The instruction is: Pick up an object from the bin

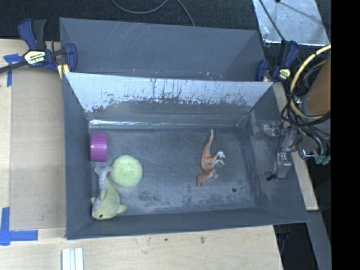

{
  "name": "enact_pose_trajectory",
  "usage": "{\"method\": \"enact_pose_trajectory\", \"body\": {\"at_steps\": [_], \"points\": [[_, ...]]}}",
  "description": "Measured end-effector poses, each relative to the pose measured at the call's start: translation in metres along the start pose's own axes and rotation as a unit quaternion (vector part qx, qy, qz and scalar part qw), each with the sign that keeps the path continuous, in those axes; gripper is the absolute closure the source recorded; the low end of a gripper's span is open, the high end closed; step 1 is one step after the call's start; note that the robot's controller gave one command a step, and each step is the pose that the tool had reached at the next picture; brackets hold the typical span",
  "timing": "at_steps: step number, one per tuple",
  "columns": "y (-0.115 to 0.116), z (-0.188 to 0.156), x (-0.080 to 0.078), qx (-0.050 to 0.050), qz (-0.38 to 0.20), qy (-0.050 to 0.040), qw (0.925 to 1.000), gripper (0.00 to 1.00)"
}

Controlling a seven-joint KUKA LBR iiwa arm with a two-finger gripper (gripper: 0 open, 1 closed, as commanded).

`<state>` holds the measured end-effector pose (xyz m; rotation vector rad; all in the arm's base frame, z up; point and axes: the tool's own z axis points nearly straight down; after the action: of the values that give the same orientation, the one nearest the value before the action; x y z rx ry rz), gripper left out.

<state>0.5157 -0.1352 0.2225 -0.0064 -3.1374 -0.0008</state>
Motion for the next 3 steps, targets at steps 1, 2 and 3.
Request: {"method": "enact_pose_trajectory", "body": {"at_steps": [1, 2, 3], "points": [[0.001, -0.005, -0.001, 0.001, -0.002, -0.0042, 1.0000, 0.00], [0.018, 0.046, -0.017, 0.001, -0.065, -0.0052, 0.9979, 0.00], [0.055, 0.060, -0.053, 0.001, -0.269, -0.0043, 0.9630, 0.00]]}}
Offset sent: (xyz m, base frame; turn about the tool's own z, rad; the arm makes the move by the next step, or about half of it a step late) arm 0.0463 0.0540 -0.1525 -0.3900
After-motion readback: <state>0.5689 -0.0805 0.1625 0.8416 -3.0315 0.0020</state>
